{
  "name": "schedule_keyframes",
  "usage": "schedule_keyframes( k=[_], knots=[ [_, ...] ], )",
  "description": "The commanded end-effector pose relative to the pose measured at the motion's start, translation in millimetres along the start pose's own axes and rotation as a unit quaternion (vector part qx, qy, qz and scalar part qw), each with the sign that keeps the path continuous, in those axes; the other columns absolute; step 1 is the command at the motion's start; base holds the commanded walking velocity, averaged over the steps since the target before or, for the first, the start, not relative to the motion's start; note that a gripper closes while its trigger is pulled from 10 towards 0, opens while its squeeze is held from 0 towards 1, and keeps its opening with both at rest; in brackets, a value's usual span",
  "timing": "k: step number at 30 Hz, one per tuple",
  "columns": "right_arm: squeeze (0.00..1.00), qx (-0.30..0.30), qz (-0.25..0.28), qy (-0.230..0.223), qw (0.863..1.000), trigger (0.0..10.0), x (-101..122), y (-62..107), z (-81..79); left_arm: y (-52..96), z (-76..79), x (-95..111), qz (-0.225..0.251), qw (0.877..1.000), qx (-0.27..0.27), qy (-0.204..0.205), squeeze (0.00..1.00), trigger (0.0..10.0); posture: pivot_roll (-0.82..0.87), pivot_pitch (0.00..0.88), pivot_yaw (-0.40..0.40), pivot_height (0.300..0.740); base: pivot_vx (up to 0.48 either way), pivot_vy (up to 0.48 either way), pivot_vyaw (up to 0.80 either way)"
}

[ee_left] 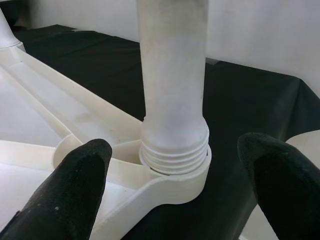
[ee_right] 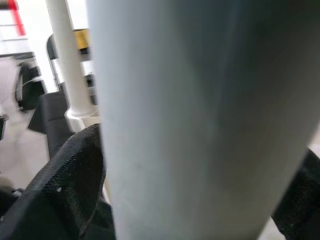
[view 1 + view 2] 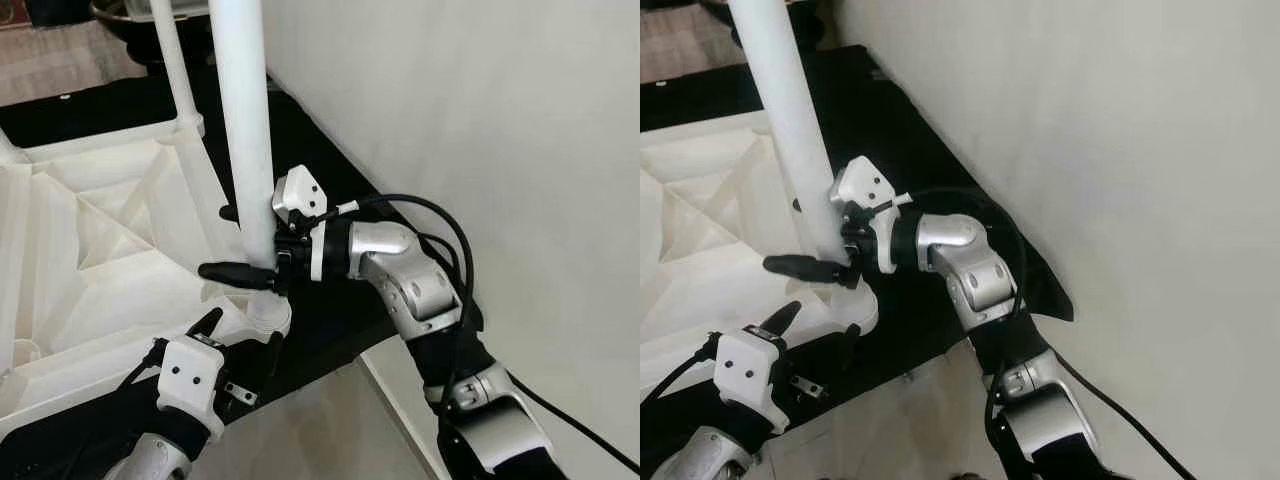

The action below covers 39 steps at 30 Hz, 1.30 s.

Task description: Building children table

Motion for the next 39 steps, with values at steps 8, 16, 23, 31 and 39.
schedule_keyframes(
  k=[8,16,23,31,39],
  knots=[
    [0.0,0.11,0.048,-0.01,0.993,10.0,19,-1.0,4.5,3.4,1.9,-1,-0.003,1.0,0.002,0.0,0.0,10.0,0.13,0.171,-0.062,0.74,0.0,0.0,0.0],
    [0.0,0.141,0.037,-0.001,0.989,10.0,15,0.5,9.1,8.7,4.8,3,-0.005,1.0,-0.002,-0.004,0.0,10.0,0.17,0.206,-0.065,0.74,0.0,0.0,0.0],
    [0.0,0.145,0.02,-0.002,0.989,0.0,6,4.8,13.8,12.2,8.7,6,-0.005,1.0,-0.01,0.002,0.0,10.0,0.17,0.222,-0.062,0.74,0.0,0.0,0.0],
    [0.0,0.083,-0.017,0.006,0.996,0.0,-14,9.3,25.3,11.4,10.8,7,-0.004,1.0,-0.015,0.001,0.0,10.0,0.15,0.222,-0.062,0.74,0.0,0.0,0.0],
    [0.0,-0.042,-0.088,-0.024,0.995,0.0,-45,24.9,41.9,9.1,10.7,6,-0.003,1.0,-0.017,0.0,0.0,10.0,0.1,0.214,-0.063,0.74,0.0,0.0,0.0]
  ],
)
Point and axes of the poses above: a point about 5 cm out from each wrist's last joint towards the gripper, its own y axis pointing back from the gripper into the wrist, its own x axis along the axis of the wrist's last joint, z = x × y, the point moved 6 cm from there along -y, pointing out of the wrist towards the gripper, and after that the axes turned 9 degrees about y, right-handed, at the moved point
